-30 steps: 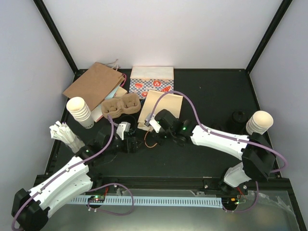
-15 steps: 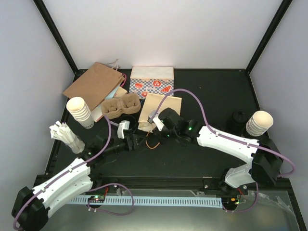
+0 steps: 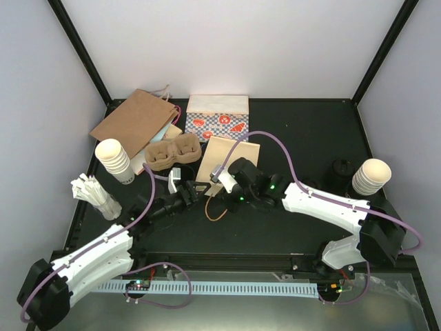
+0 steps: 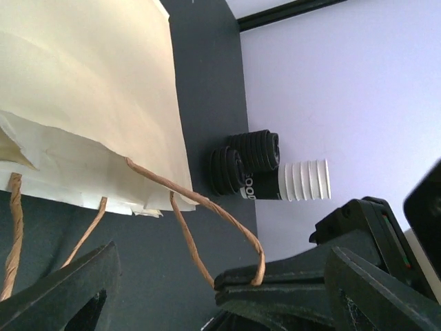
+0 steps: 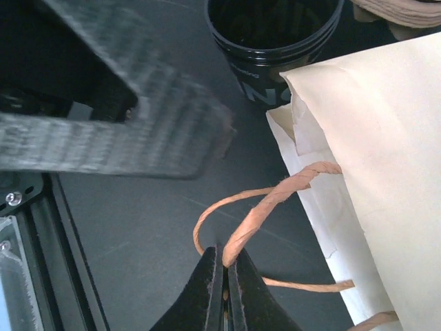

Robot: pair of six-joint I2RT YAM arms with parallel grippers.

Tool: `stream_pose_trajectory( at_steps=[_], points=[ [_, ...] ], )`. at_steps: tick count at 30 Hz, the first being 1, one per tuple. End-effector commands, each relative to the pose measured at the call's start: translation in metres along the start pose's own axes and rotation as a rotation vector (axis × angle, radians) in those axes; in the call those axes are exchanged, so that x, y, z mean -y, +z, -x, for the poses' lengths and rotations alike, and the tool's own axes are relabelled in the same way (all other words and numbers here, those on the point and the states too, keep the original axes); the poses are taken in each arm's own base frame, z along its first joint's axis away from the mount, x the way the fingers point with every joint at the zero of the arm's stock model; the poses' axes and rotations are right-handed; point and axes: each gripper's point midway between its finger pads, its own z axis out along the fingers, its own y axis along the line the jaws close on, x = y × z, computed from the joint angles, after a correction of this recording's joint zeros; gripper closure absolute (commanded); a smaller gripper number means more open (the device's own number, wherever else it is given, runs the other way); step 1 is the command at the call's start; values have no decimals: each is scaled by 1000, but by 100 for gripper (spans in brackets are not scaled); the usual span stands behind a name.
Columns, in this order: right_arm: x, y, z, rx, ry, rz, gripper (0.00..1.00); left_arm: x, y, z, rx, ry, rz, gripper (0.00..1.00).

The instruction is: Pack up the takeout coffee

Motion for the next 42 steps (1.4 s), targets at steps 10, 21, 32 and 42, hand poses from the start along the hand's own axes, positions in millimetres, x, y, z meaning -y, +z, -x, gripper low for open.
stream_pose_trajectory(
  at_steps=[10, 21, 32, 42],
  points=[
    [-16, 4, 1, 7, -45, 101, 98, 4, 20, -1, 17, -238, -16, 32],
    [-14, 20, -12, -55, -47, 107, 97, 2, 31, -12, -22, -245, 12, 58],
    [-2, 2, -12, -27, -31, 31, 70, 3, 25, -12, -40, -82, 103, 98],
    [36, -53, 3, 61, 56, -79, 64, 54, 16, -7, -87, 113, 38, 98]
  ],
)
